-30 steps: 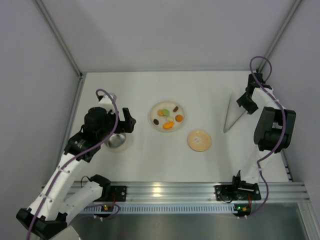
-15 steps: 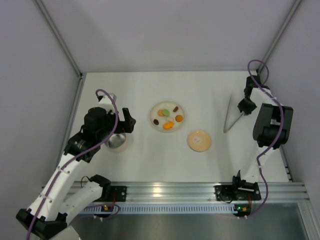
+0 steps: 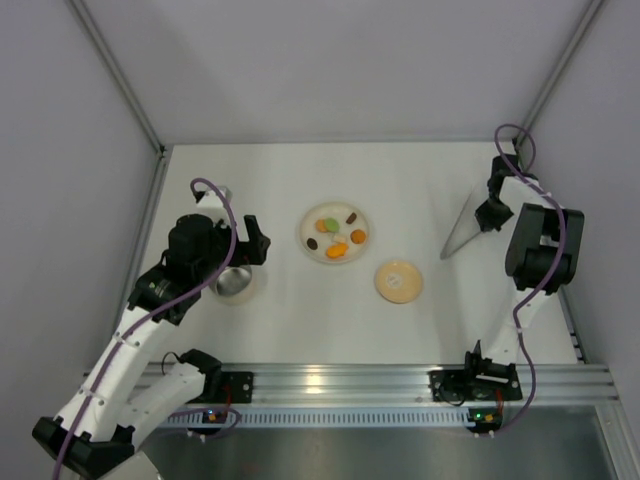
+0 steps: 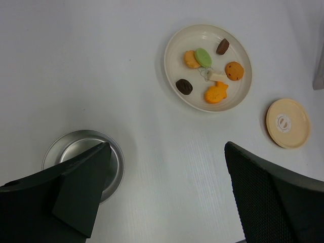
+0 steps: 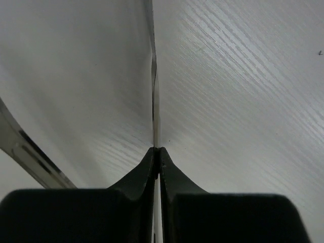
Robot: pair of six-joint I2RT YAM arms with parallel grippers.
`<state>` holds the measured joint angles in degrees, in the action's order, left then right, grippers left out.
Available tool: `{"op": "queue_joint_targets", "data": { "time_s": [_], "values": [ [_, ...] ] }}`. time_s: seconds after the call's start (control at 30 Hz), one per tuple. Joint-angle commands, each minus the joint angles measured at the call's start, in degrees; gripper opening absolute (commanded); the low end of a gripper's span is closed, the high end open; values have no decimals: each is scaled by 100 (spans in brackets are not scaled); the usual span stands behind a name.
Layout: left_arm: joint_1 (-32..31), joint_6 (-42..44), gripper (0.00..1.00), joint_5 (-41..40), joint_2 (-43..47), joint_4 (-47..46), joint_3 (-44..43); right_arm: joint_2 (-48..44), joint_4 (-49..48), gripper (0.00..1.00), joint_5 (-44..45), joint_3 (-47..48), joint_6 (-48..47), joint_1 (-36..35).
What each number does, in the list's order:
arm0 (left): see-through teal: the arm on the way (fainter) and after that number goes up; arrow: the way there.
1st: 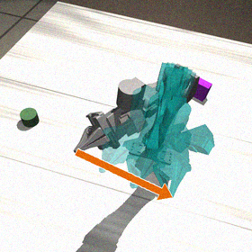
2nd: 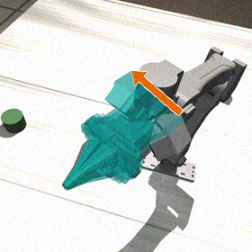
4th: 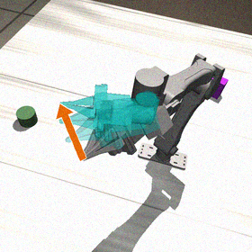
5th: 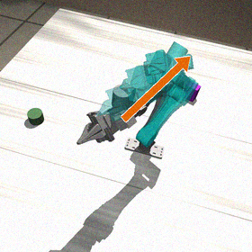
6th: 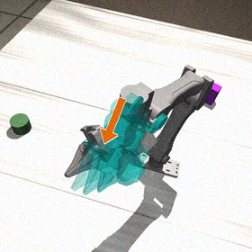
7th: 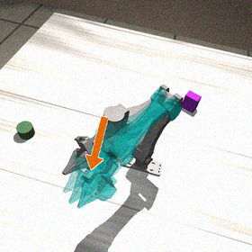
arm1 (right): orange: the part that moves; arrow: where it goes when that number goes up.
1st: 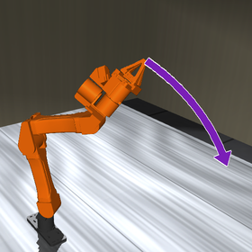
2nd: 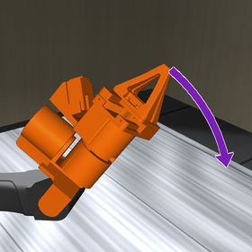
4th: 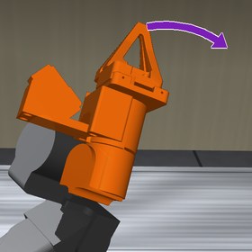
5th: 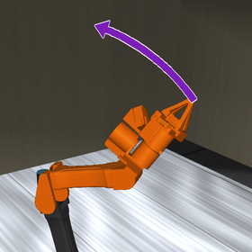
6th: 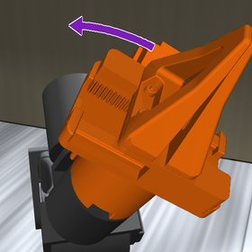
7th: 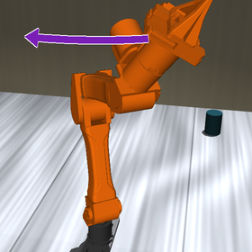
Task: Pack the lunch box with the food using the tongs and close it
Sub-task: Pick up the clamp at the center of the board.
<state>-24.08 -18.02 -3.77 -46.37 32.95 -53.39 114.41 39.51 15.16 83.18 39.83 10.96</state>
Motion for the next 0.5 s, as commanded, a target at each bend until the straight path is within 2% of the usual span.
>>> {"op": "queue_joint_targets", "data": {
  "time_s": [0.0,0.23,0.37,0.4,0.47],
  "values": [
    [17,9,99,-97,5,-219,-23,-217,-127,0,-205,-91,33,117],
    [26,-140,99,384,-188,-385,-23,-1437,-373,0,-776,-591,-212,64],
    [26,-543,99,1833,-732,-473,-513,-2543,-680,0,-1794,-1004,-318,55],
    [17,-649,99,2132,-811,-569,-585,-2729,-873,0,-2310,-1101,-327,29],
    [17,-1069,99,2956,-952,-955,-699,-3316,-1076,0,-2805,-1373,-371,-102]
  ]
}}
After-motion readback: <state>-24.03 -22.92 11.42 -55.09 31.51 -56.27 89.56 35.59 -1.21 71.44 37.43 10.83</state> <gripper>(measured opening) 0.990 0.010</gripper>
